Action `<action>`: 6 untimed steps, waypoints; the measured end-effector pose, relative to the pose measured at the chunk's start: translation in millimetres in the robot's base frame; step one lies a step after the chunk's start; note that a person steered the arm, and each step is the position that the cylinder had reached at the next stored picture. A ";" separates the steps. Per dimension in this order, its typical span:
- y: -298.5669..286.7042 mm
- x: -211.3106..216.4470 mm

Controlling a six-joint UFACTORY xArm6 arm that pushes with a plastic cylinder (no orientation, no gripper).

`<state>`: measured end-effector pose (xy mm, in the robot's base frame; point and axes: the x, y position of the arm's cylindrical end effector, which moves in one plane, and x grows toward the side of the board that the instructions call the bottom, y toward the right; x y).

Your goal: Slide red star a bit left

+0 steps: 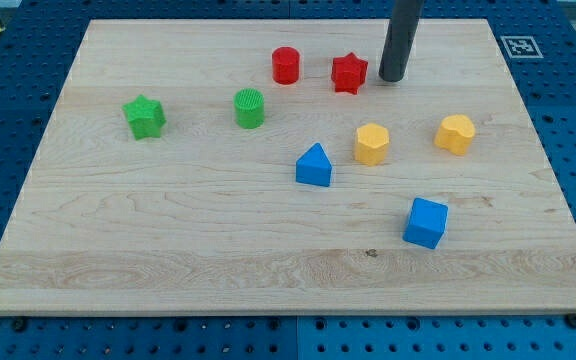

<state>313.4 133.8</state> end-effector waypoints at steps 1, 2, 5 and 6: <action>-0.5 0.0; -6.8 0.0; -33.5 2.0; -33.5 21.1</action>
